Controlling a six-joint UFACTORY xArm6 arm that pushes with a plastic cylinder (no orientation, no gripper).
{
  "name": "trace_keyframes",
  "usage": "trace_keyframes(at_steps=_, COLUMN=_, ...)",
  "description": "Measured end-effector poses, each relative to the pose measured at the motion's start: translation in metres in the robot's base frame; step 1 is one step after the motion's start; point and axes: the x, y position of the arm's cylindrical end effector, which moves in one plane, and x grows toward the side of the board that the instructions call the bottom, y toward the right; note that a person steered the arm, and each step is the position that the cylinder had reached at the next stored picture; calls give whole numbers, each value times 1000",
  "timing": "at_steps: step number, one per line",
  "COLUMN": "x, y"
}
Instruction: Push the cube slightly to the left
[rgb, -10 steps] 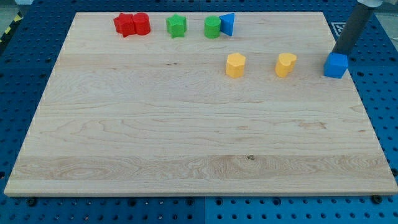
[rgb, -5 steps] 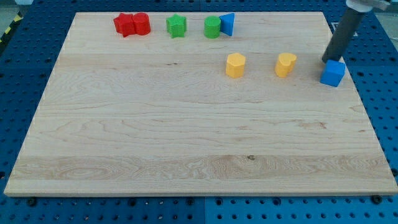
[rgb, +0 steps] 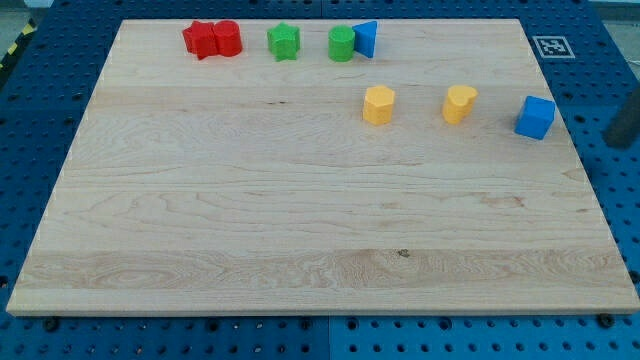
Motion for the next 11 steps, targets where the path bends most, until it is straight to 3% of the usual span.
trace_keyframes(at_steps=2, x=11, y=-49)
trace_keyframes(at_steps=11, x=-25, y=-74)
